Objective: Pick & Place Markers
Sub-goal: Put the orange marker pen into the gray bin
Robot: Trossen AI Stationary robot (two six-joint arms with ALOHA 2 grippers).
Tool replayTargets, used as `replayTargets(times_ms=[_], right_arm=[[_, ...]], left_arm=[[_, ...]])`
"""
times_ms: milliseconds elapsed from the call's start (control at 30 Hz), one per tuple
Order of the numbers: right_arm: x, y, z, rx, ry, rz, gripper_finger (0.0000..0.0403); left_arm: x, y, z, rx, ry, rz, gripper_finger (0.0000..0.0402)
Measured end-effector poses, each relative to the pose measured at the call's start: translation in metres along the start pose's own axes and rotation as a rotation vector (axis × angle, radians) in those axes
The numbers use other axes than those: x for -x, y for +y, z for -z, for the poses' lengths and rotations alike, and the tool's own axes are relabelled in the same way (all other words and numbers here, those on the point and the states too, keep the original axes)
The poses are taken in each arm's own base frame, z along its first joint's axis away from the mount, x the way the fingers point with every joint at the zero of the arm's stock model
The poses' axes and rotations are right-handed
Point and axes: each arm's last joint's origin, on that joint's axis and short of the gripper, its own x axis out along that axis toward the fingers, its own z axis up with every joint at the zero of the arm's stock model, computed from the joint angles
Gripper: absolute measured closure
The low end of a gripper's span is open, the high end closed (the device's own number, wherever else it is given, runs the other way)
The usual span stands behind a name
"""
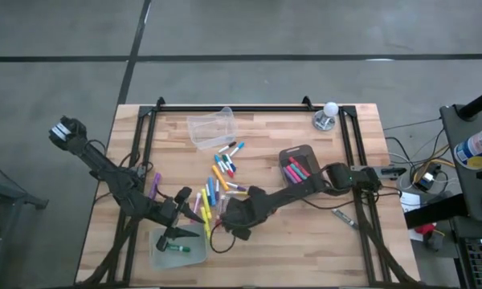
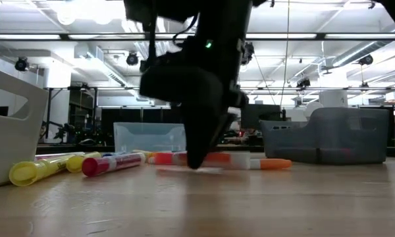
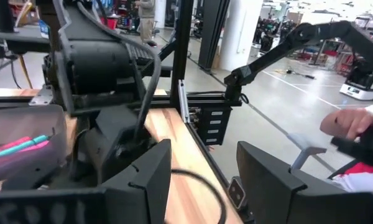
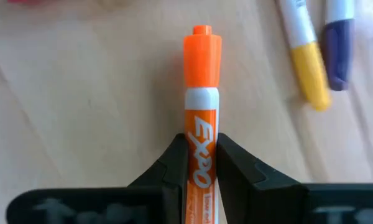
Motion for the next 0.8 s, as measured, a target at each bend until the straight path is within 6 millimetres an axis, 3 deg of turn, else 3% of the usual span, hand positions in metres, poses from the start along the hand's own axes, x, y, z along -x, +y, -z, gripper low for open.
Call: replayTargets(times_ms=[300, 600, 800], right_arm=[[0.06, 0.003, 0.0, 0.073, -0.208, 0.018, 0.0352], [0.122, 0.012, 0.018, 0.091, -0.455, 0.087, 0.0352], [0.154, 0.023, 0.03, 0.093, -0.656, 0.135, 0.0352]], left_arm=[[-0.001, 0.001, 0.005, -0.149, 0.025, -0.021, 0.0225], [-0.005, 0.01, 0.013, -0.219, 0.035, -0.314, 0.0225], [-0.006, 0.015, 0.013, -0.192, 0.026, -0.363, 0.0225]])
